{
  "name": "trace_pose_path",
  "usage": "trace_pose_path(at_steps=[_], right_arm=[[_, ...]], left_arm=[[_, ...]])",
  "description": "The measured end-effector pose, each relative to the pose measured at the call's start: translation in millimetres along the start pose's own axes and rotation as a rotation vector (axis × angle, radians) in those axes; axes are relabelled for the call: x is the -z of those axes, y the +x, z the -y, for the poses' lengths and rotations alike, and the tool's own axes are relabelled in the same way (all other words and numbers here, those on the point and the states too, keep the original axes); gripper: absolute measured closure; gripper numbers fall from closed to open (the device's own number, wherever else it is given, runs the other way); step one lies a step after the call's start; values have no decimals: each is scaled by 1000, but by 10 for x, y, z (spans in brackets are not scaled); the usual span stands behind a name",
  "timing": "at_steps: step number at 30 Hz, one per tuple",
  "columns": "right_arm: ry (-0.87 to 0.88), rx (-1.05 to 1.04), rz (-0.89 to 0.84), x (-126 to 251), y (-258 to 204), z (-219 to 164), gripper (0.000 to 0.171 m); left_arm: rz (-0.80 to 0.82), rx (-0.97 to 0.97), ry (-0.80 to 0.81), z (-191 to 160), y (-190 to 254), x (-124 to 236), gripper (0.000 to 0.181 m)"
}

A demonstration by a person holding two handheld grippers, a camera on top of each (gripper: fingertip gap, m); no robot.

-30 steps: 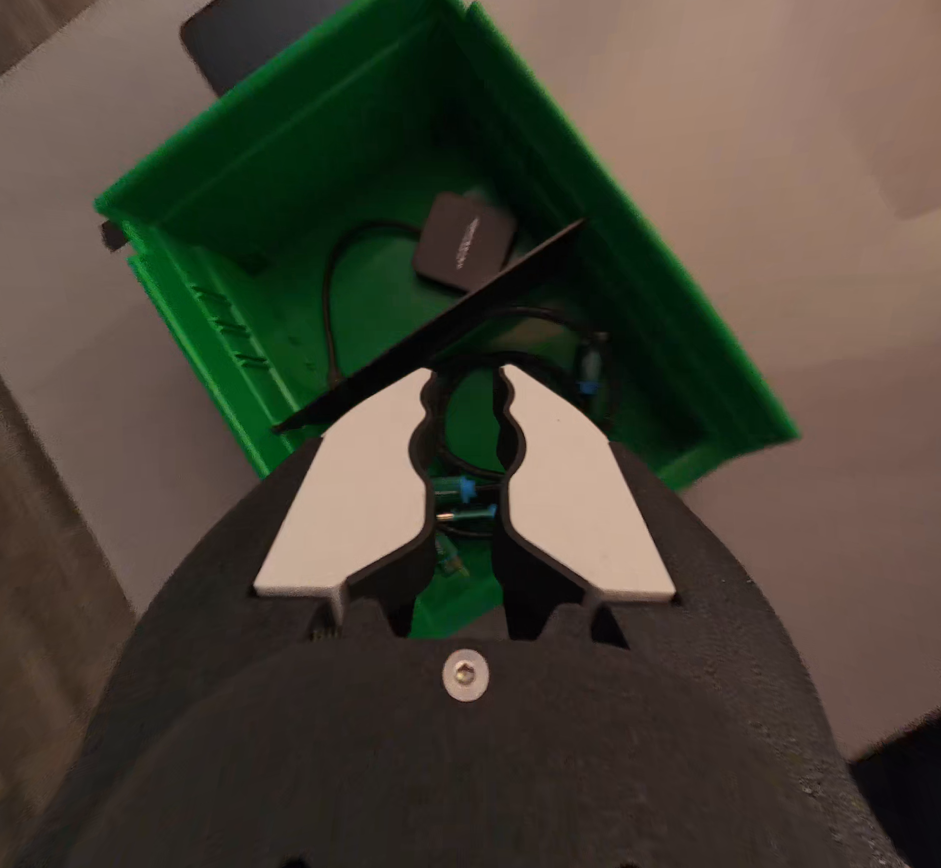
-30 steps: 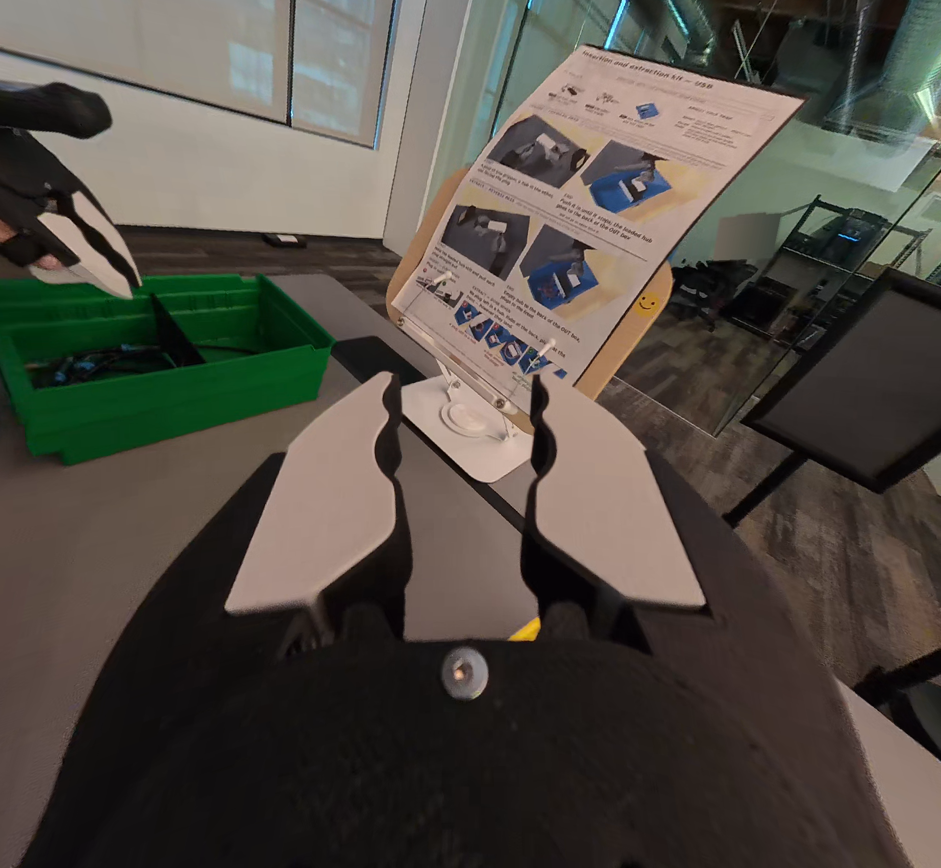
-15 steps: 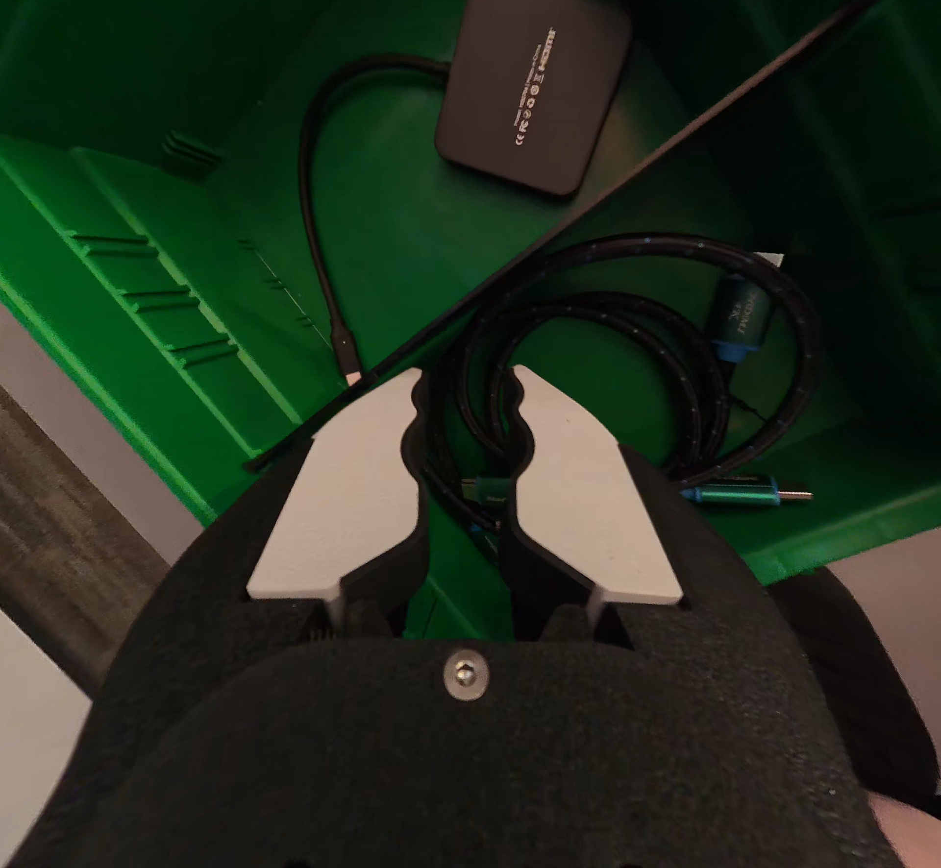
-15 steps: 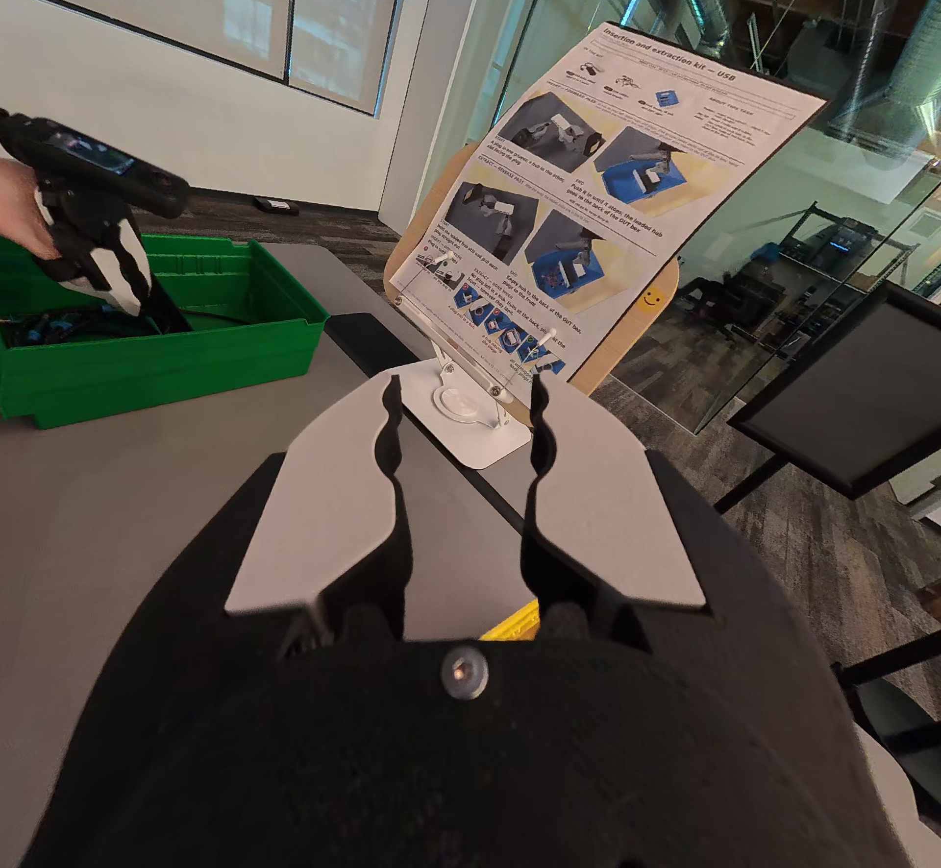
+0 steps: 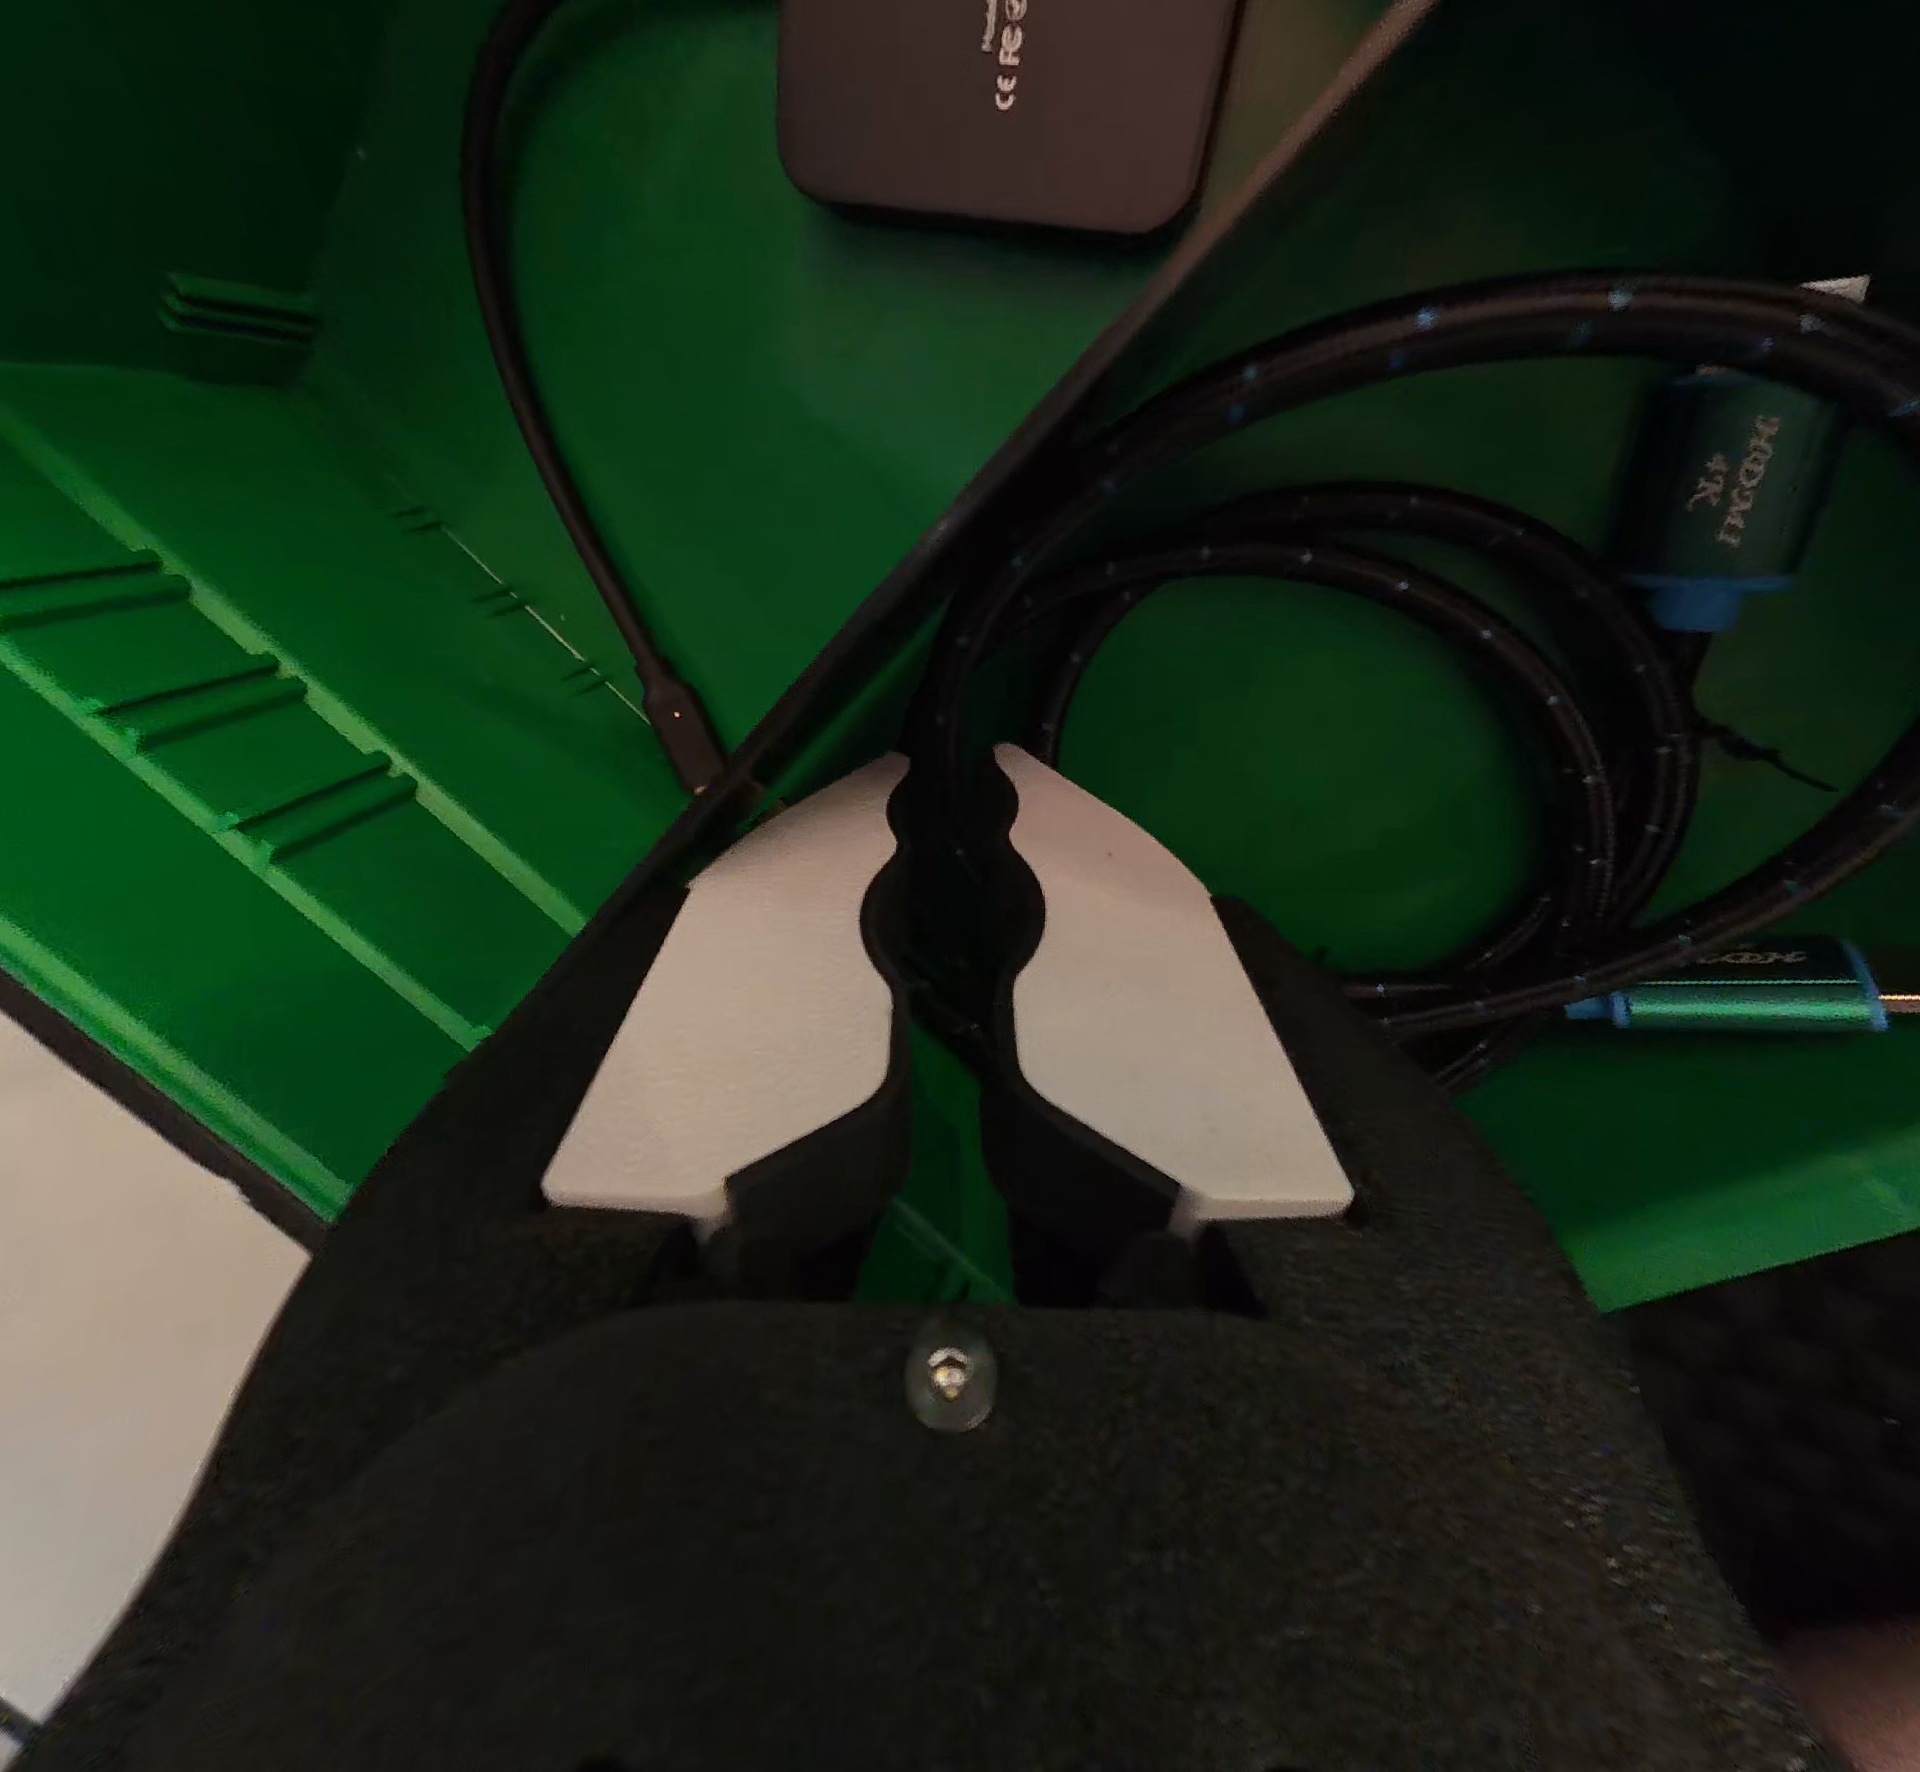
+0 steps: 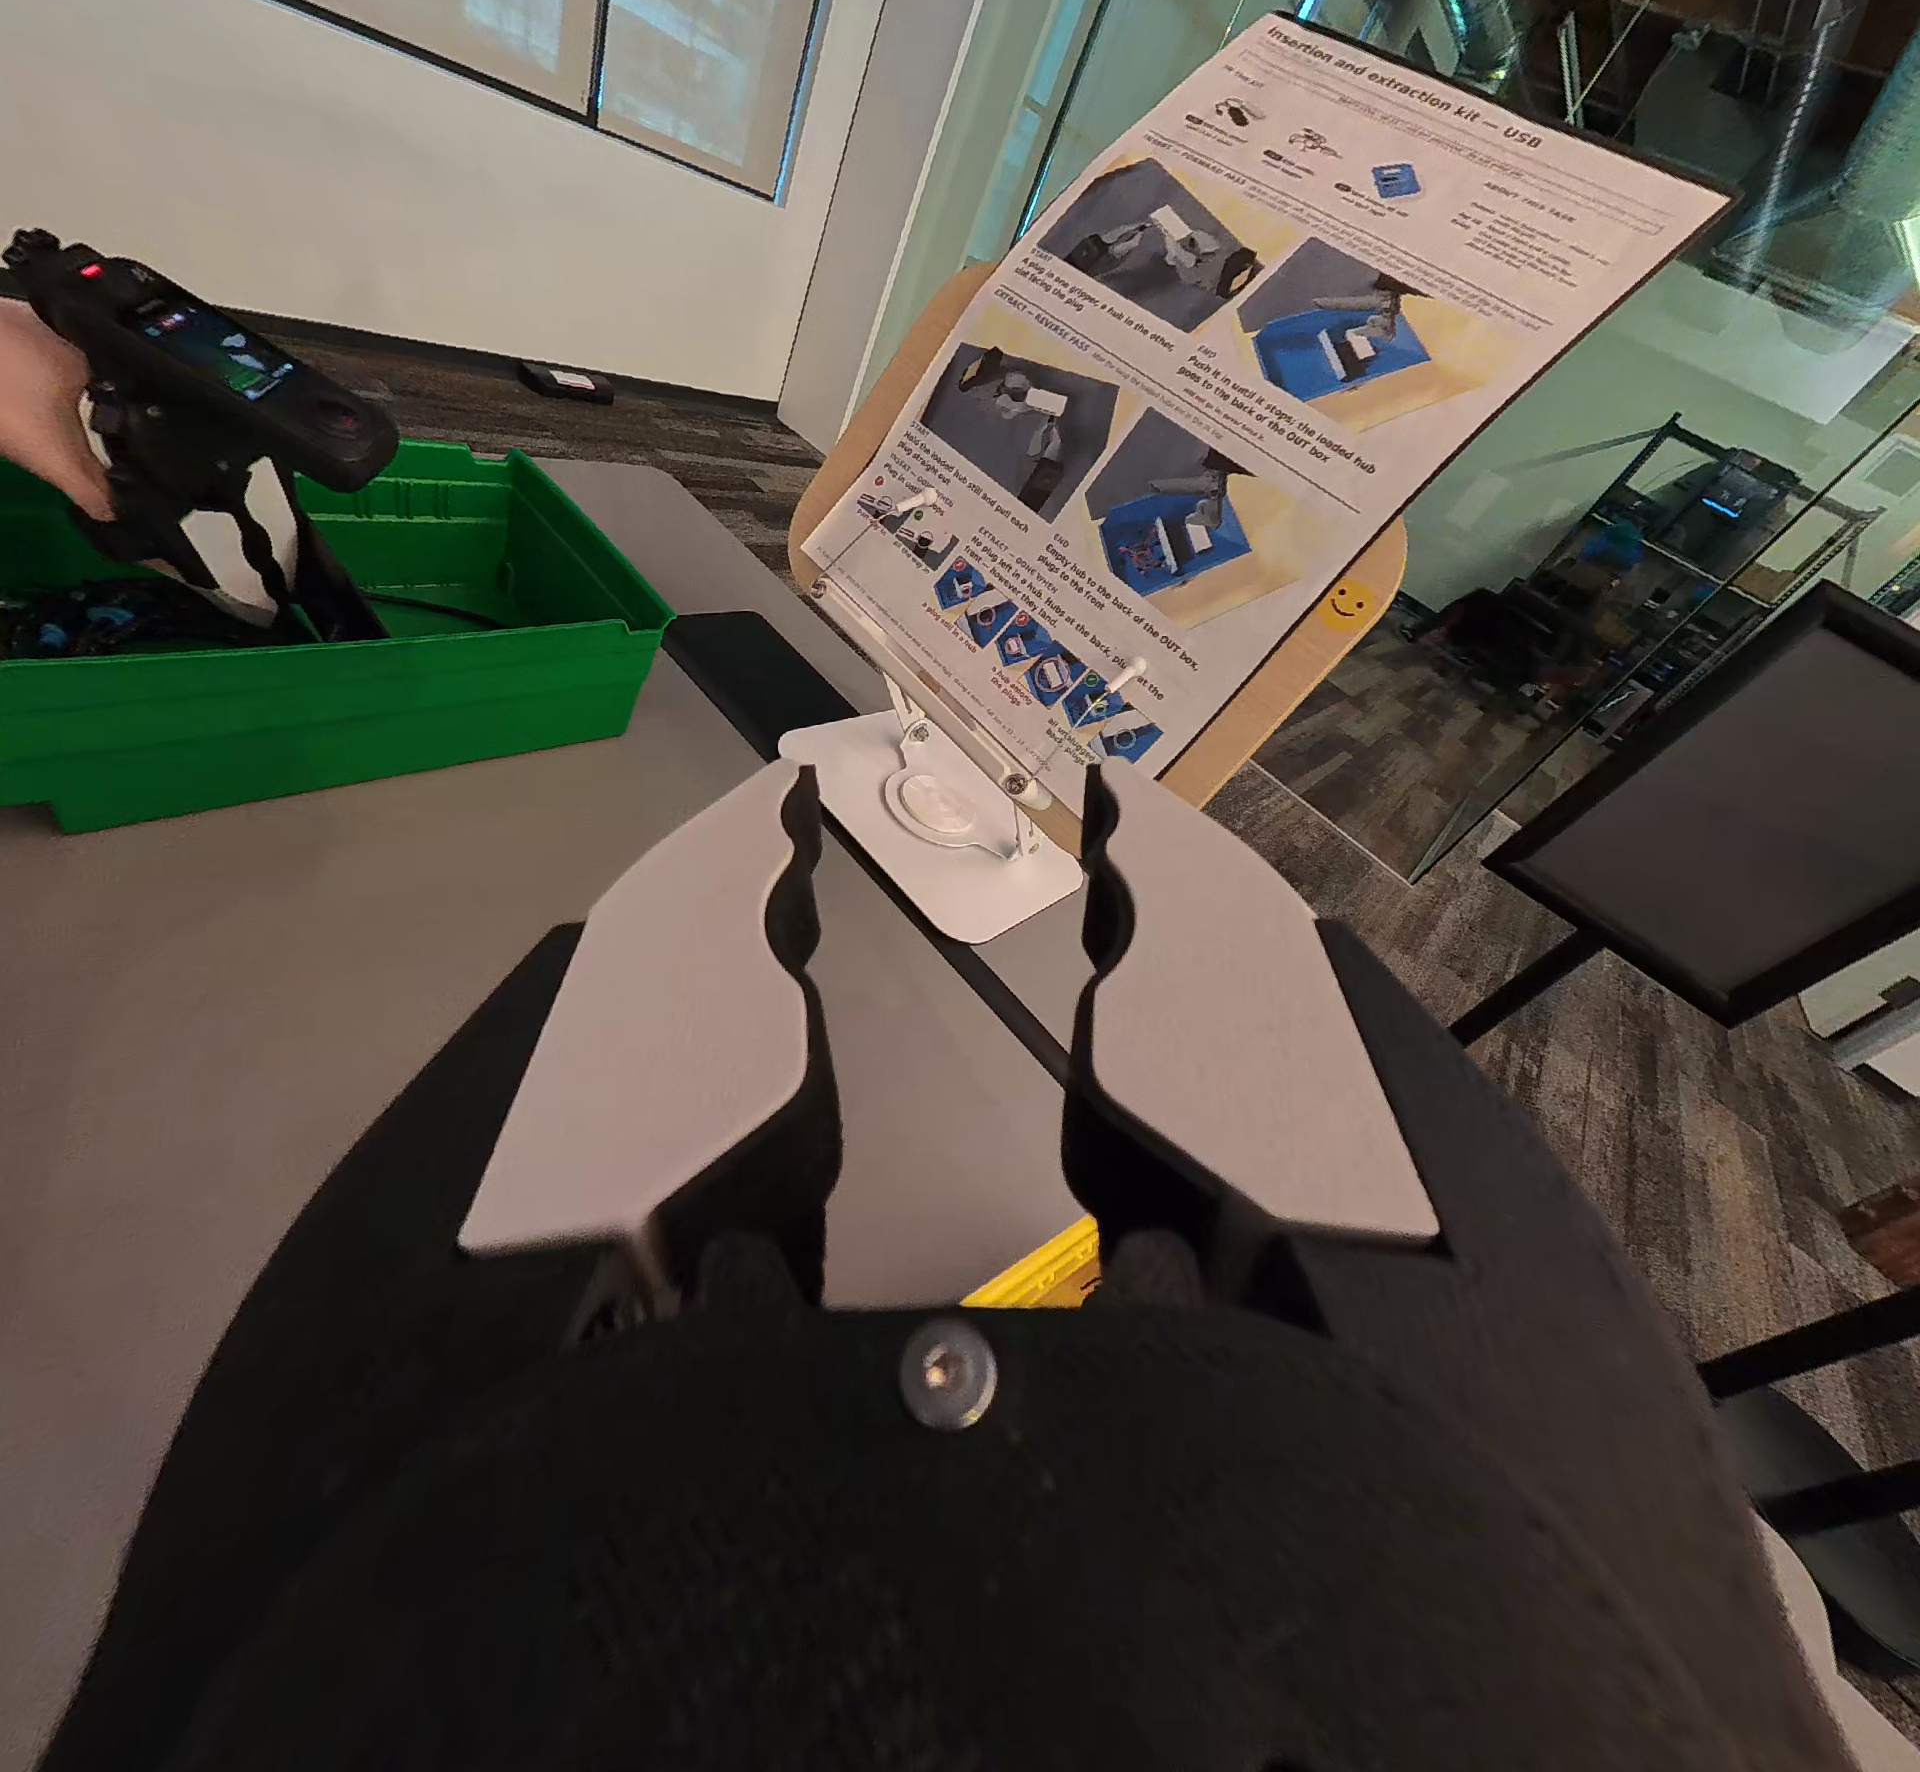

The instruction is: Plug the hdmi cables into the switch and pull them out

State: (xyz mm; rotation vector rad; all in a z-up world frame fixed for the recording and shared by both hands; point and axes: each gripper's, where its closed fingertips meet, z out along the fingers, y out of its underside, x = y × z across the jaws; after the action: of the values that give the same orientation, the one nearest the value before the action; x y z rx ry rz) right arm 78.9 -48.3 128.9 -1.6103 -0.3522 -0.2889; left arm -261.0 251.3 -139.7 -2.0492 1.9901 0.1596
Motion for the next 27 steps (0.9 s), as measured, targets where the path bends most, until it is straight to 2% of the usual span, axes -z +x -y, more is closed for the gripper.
trace_pose_path(at_steps=[8, 11, 16, 23, 25, 27], right_arm=[[-1, 3, -6, 17, 17, -5, 123], [-6, 8, -15, 22, 35, -15, 123], [-9, 16, -26, 36, 54, -17, 123], [-14, 24, -40, 54, 78, -19, 123], [-19, 28, -48, 61, 94, -28, 123], [-21, 26, -54, 69, 110, -34, 123]], left_arm=[[35, -19, 40, 23, -31, 147, 171], [80, -23, 93, 80, -42, 391, 172], [330, -35, 169, 130, -200, 1000, 175], [506, 30, 461, 318, -182, 1842, 175], [526, 81, 600, 402, -132, 2138, 175], [470, 128, 767, 504, 18, 2431, 175]])
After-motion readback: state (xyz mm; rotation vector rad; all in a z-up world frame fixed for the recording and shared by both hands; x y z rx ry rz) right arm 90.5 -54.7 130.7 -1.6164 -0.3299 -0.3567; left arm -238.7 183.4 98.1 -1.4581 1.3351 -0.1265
